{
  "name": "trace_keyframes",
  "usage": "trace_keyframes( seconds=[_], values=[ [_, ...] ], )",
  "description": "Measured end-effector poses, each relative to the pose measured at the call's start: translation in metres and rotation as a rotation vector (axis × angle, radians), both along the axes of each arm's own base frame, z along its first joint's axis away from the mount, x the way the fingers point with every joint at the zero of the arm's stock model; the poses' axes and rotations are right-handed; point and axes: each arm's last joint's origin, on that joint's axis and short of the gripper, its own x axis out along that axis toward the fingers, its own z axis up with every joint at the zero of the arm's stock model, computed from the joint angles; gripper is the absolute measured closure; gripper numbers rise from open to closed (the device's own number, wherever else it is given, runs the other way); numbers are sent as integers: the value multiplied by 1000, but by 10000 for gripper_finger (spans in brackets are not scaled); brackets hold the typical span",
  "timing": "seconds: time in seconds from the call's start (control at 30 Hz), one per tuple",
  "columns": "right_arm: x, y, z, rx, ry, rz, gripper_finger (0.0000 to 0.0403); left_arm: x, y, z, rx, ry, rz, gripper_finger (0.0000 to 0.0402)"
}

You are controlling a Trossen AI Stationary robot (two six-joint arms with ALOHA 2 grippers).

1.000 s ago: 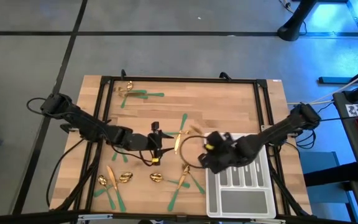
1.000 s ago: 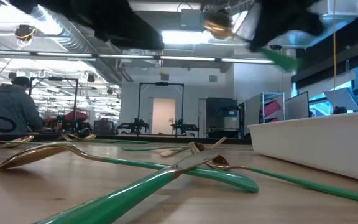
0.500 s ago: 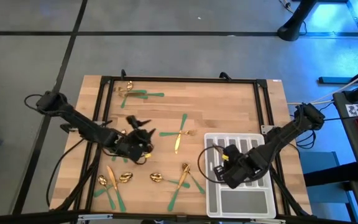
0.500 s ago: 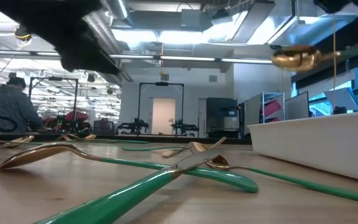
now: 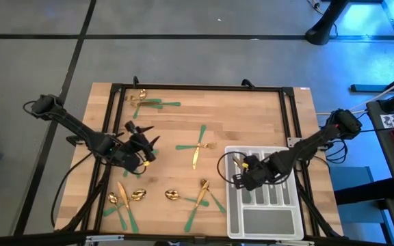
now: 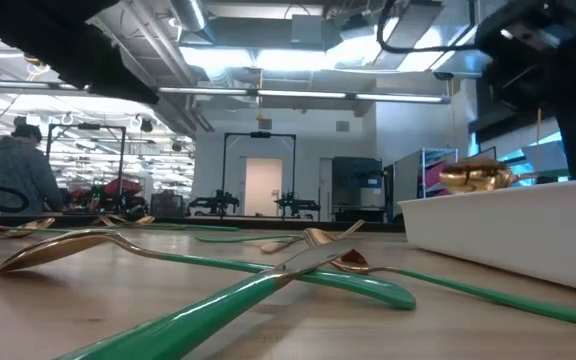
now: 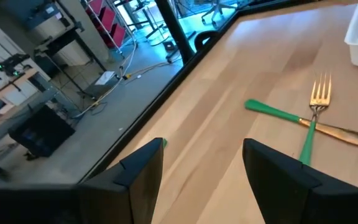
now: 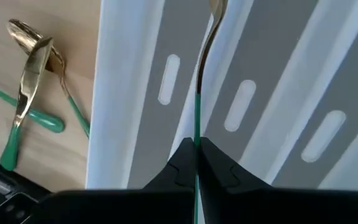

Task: Sort silverware
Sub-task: Put the middle right green spoon into the silverware rack

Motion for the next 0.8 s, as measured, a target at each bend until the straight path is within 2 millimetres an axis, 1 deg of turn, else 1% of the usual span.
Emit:
trace_keyframes(
  seconds=[0.23,0.4,0.57,0.8],
  values=[
    [-6,-3,-4,-11,73,-17,401,-8,1,-13,-13,3,-4,190],
    [-4,-7,-4,27,91,-55,401,-8,1,-13,-14,0,-5,190],
    [-3,-15,-15,61,99,-98,401,-7,1,-13,-12,2,-6,190],
    [-7,-19,-26,69,122,-127,401,-7,1,-13,-12,1,-6,190]
  ],
)
